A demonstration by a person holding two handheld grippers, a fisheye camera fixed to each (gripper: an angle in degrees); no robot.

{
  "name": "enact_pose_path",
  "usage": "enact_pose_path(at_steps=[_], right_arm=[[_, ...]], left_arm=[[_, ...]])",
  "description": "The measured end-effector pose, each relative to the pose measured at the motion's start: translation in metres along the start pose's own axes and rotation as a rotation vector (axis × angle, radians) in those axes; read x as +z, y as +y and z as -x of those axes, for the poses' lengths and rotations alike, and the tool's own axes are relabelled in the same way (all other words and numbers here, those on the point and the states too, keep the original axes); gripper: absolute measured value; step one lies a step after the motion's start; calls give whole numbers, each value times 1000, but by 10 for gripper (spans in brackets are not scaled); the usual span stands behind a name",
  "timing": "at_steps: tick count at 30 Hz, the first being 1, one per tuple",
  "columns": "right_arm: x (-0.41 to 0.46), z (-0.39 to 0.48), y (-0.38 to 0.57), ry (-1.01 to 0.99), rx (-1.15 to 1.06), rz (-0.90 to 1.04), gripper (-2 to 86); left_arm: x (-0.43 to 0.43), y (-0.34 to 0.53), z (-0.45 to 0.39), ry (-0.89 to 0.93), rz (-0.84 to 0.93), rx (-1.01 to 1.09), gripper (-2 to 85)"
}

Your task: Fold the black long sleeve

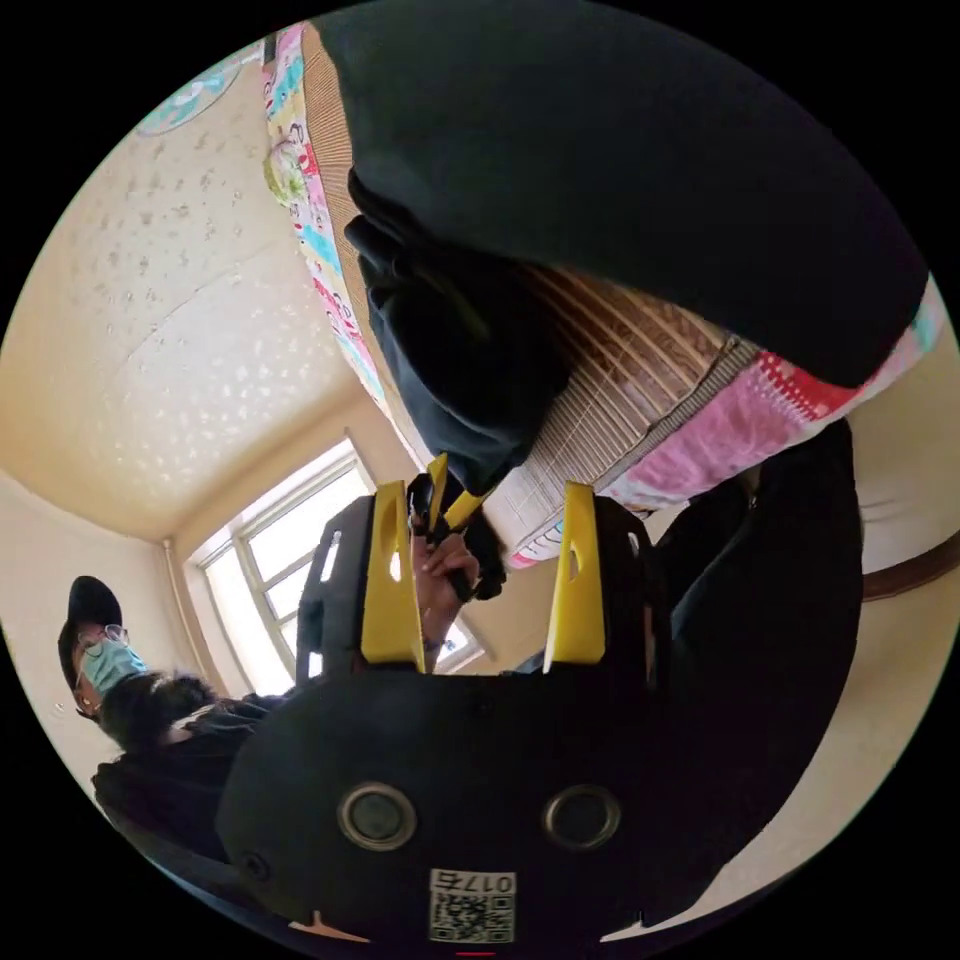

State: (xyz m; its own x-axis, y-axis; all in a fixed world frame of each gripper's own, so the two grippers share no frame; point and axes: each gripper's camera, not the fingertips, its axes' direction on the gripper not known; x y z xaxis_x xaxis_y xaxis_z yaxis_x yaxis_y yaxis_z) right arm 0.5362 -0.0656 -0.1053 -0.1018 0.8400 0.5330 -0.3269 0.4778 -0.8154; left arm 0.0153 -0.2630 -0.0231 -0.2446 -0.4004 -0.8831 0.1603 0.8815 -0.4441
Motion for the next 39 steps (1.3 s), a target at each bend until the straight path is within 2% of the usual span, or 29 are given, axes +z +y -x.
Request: enact_pose_path(at_steps=[3,6,8,11,14,17,19,22,26,28,29,30,31,32,34,37,39], right_arm=[[14,-18,-7,-168,81,-32,263],[30,-21,-17,-363,88,-119,275],[39,-7,-27,-471,2,-159,267],[69,32,-35,-498,-87,-116,240],[115,107,-13,-416,-273,-18,216],[184,173,19,-433,-397,80,195],[234,204,41,-449,-455,136,184],[322,227,80,-457,-474,199,166],[444,185,134,-386,-282,264,139],[489,145,154,-278,-160,298,126],[518,109,161,-186,-47,380,117],[541,71,165,-67,96,488,108],[547,55,168,-1,158,532,97],[550,35,172,114,214,602,76],[539,31,170,173,167,661,34],[494,40,147,215,119,683,16],[430,50,117,230,125,528,9]], left_arm=[[8,12,15,179,-60,-83,78],[5,32,-8,285,-57,-11,65],[0,44,-28,320,-31,40,65],[-29,62,-51,310,-78,123,65],[-89,76,-63,347,-180,225,65],[-162,102,-81,342,-246,378,66],[-224,131,-84,290,-317,451,66],[-289,163,-63,227,-388,427,69],[-339,210,-8,56,-495,313,79],[-352,238,54,-151,-486,97,100],[-355,247,73,-206,-491,19,108],[-358,270,110,-303,-526,-159,112],[-358,297,139,-359,-577,-286,113],[-357,310,149,-373,-601,-324,113],[-342,346,170,-419,-657,-404,107],[-309,345,158,-505,-651,-380,83],[-286,322,131,-532,-621,-261,70]])
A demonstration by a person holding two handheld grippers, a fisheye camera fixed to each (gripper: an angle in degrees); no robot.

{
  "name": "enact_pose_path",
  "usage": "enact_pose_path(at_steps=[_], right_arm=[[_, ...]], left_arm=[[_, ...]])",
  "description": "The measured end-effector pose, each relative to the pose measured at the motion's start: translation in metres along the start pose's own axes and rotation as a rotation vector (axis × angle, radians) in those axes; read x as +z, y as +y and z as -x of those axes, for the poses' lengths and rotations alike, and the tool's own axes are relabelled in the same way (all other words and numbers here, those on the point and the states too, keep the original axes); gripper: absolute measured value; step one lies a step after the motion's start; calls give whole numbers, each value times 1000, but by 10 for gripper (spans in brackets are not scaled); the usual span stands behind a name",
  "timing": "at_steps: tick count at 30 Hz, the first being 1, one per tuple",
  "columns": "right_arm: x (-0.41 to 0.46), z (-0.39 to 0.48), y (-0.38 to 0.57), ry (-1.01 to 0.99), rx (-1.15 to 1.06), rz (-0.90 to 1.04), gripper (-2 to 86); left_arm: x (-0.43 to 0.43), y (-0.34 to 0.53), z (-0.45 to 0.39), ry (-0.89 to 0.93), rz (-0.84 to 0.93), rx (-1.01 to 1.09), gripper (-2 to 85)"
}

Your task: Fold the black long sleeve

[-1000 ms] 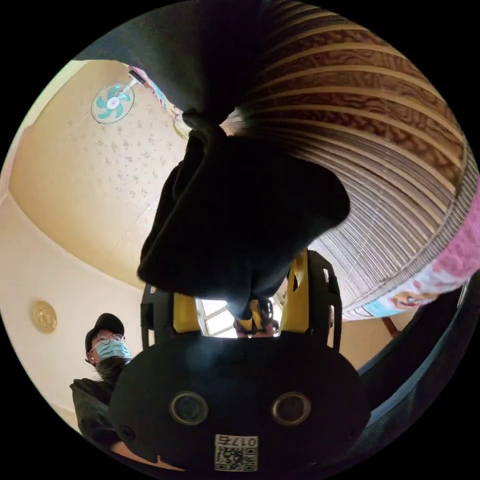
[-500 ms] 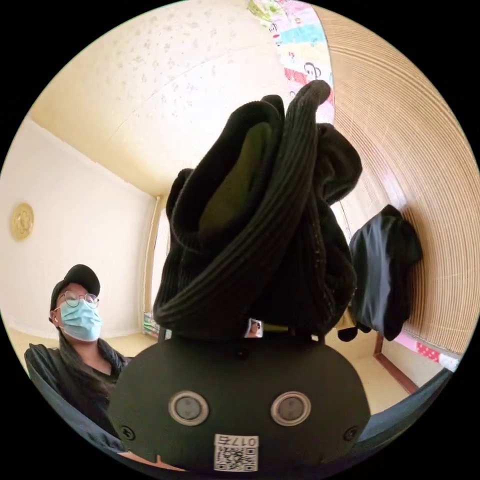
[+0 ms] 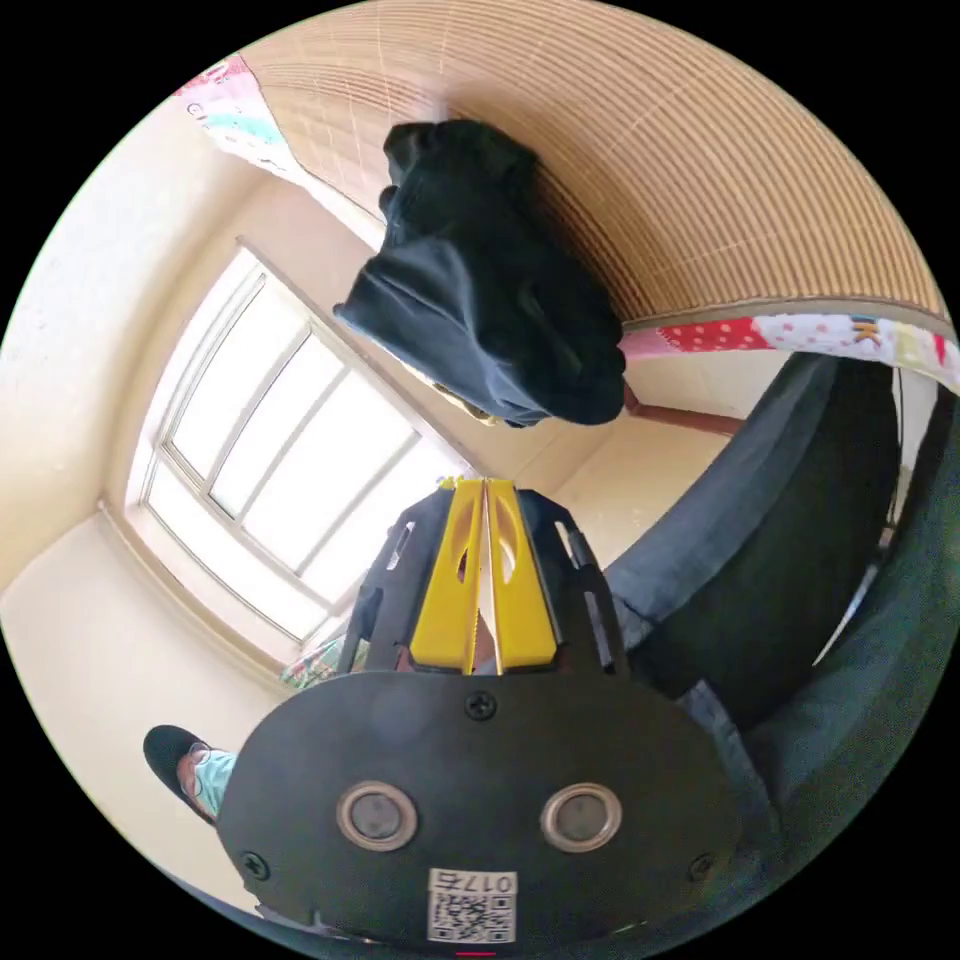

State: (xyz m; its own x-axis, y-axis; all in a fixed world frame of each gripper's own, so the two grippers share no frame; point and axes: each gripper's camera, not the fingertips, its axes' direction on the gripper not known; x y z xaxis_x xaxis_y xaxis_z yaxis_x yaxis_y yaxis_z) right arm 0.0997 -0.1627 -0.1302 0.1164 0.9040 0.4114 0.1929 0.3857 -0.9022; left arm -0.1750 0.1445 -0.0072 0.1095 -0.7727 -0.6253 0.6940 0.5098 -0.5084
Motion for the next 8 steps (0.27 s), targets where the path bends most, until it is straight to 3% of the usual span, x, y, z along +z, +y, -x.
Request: enact_pose_path(at_steps=[4,7,8], right_arm=[[-117,12,36,-21,-70,-347,5],[-184,58,98,157,-299,-597,4],[-199,80,137,298,-423,-729,4]], left_arm=[[15,-1,-153,-133,-82,369,14],[21,31,-275,-304,-254,622,-1],[22,40,-297,-326,-293,669,-2]])
